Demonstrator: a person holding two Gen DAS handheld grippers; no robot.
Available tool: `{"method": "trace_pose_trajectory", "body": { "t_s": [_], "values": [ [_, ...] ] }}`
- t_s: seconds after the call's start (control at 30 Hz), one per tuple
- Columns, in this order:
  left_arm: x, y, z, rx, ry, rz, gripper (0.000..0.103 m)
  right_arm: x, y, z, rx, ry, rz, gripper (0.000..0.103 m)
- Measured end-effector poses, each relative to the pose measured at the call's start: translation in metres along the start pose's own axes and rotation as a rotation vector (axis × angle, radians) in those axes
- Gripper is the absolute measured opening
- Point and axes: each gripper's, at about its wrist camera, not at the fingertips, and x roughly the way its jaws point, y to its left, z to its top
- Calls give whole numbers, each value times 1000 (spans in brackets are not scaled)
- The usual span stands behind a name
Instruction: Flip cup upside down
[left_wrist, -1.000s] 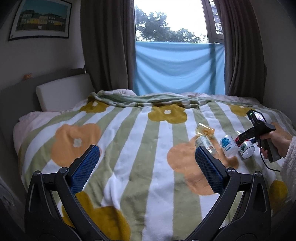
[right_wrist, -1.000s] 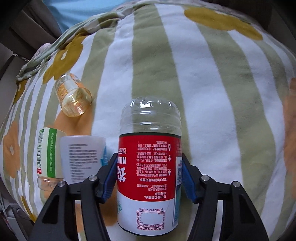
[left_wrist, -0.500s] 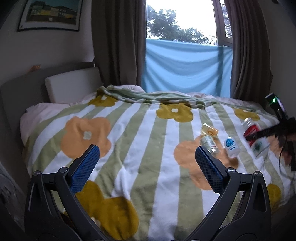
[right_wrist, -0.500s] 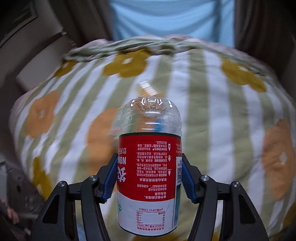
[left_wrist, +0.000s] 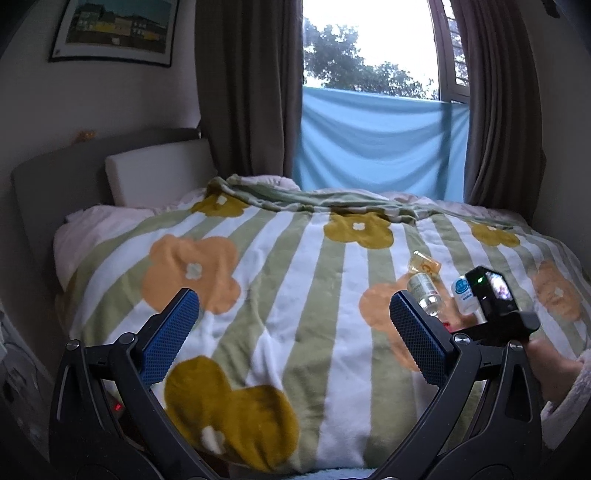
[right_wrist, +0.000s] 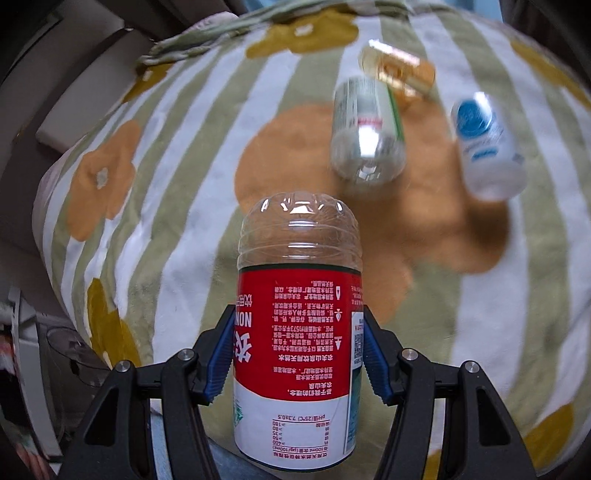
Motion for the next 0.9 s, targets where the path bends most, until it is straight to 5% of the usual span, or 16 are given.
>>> {"method": "trace_pose_trajectory", "body": {
  "t_s": [0.57,0.73,0.9],
  "values": [
    [5,1,-5,-4,-3,-30,103,22,0,3,58,41,-26,60],
    [6,2,-5,-8,-2,-31,103,25,-1,4,73,79,-26,97],
    [6,1,-4,6,5,-27,103,26,-4,3,96,101,6,97]
  ]
}}
